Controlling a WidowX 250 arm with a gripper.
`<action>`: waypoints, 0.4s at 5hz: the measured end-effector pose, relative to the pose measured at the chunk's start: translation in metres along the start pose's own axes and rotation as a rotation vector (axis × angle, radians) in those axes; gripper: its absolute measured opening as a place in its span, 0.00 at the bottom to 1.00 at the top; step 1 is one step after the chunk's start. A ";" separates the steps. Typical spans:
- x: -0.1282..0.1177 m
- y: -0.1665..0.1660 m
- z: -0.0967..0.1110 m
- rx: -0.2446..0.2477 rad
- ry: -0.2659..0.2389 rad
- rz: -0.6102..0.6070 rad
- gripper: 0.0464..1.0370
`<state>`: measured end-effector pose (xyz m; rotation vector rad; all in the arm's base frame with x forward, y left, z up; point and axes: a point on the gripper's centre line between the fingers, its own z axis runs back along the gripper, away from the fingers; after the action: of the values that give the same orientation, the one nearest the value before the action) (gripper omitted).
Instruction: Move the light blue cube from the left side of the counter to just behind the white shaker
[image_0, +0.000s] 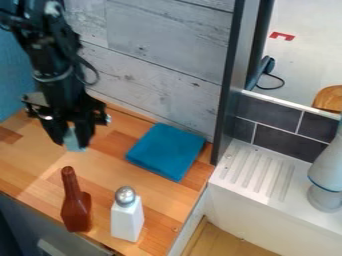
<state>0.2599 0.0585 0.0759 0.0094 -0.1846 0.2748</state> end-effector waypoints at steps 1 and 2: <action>-0.001 -0.019 -0.009 0.001 -0.014 -0.034 0.49; -0.002 -0.031 -0.022 0.007 0.001 -0.047 0.49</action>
<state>0.2700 0.0289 0.0544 0.0208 -0.1822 0.2290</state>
